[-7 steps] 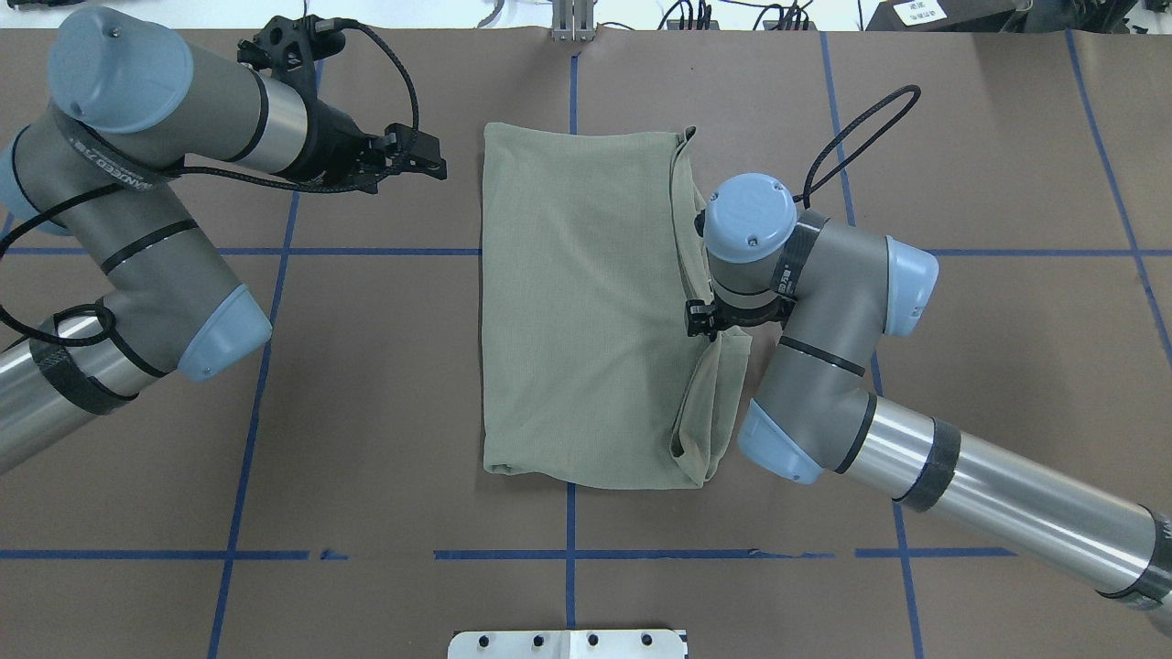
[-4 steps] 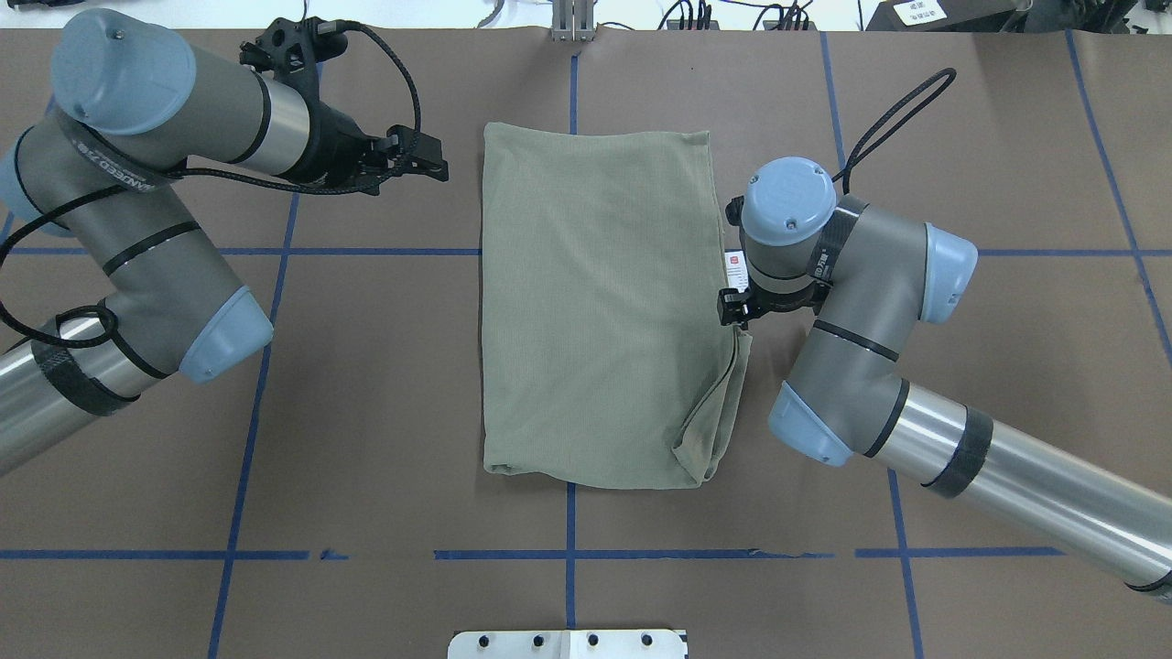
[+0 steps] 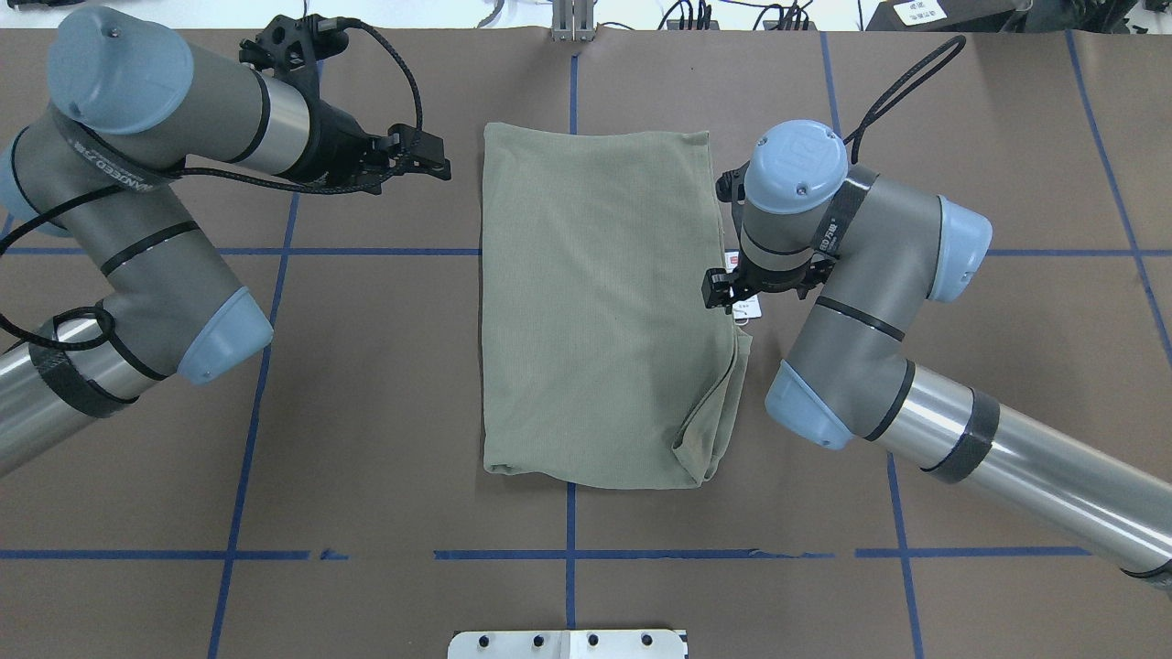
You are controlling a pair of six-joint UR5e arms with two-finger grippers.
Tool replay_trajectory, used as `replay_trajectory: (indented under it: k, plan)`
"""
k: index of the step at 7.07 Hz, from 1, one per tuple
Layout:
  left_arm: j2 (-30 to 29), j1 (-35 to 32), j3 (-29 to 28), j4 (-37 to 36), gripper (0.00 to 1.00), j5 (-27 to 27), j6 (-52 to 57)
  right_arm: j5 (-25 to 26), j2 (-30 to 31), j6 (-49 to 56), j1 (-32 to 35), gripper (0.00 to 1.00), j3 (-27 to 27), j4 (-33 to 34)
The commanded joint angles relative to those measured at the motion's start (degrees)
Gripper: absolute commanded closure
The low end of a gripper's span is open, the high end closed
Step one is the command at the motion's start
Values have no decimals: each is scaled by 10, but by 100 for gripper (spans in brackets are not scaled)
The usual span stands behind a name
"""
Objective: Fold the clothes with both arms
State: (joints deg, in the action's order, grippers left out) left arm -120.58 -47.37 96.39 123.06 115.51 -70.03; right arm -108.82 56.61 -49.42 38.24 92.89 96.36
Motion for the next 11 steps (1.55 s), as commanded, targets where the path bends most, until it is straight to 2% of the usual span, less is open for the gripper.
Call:
replay_trajectory:
  k: [1,4,7,8,9,11]
  plan:
    - [1,0,5,0,0,0,1,-1,-10,-26,-20,0,25,2]
    - [8,1,5,-1,0,2,2,10,-11,-123,-80,0,55,2]
    - [10,3,-2,1,0,2,3,31,1,-140,-134,0,56,4]
    - [10,3,-2,0,0,2,3,31,-4,-140,-141,0,59,40]
    - [9,3,-2,0,0,2,3,30,5,-140,-146,0,91,71]
    - [9,3,-2,0,0,2,3,31,18,-140,-163,0,100,88]
